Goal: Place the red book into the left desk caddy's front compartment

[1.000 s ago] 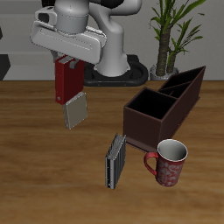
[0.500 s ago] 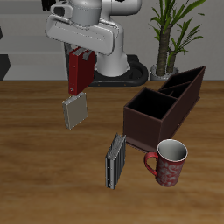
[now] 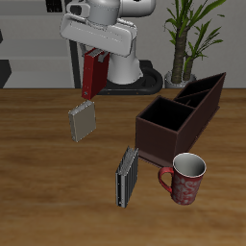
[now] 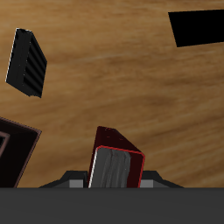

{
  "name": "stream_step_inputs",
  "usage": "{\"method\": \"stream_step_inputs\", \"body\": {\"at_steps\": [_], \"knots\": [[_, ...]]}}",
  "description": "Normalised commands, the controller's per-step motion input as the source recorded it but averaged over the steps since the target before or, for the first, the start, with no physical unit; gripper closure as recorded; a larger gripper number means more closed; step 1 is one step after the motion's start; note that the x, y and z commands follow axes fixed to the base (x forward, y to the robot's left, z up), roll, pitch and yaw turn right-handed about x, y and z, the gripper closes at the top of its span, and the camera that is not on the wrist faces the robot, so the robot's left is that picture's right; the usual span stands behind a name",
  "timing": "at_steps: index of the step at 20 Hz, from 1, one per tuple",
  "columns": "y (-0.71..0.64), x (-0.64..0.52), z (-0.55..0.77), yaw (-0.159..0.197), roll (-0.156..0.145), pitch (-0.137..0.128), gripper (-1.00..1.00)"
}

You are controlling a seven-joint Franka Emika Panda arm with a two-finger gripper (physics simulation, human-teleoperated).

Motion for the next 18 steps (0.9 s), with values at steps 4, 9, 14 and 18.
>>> {"method": "stream_step_inputs", "body": {"at_steps": [4, 9, 14, 18], "knots": [[0.15, -0.33, 0.05, -0.040, -0.032, -0.031, 1.00], [0.30, -0.32, -0.04, 0.014, 0.019, -0.017, 1.00], [0.26, -0.24, -0.04, 0.015, 0.026, -0.023, 1.00], [0.25, -0.19, -0.08, -0.006, 0.035, -0.006, 1.00]]}}
